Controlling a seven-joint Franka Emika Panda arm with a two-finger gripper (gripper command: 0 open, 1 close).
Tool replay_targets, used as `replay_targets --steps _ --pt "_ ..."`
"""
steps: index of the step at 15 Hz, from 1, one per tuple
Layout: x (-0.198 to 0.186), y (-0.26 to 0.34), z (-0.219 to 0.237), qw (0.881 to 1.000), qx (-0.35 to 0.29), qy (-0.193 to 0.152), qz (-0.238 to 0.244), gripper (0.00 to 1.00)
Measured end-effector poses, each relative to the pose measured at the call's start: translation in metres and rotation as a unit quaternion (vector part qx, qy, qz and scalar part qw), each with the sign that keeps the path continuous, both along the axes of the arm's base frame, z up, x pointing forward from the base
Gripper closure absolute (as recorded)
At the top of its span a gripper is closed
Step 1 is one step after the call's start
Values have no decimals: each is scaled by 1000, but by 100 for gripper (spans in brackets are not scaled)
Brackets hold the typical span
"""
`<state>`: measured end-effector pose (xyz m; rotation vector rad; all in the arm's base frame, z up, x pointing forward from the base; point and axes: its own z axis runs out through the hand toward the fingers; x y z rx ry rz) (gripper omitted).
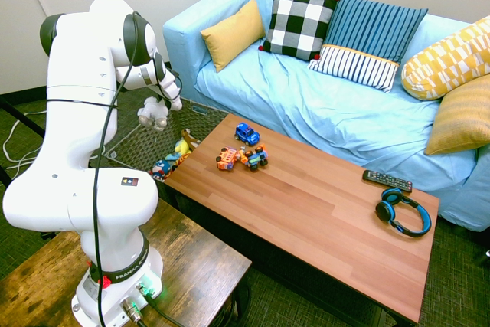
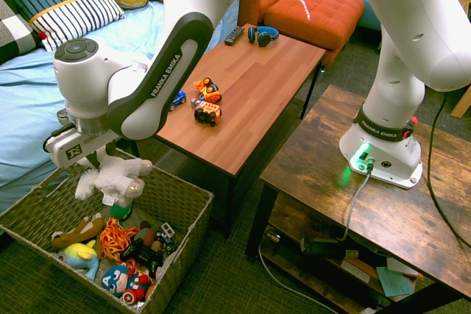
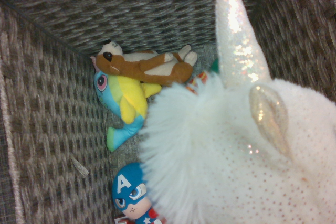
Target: Put the stuffed toy in the basket
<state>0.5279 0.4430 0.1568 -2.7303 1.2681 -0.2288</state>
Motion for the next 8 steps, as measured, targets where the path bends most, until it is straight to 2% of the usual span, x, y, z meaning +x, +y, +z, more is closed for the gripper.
replay_targets --steps 8 --pt "10 -5 5 1000 2 -6 -8 0"
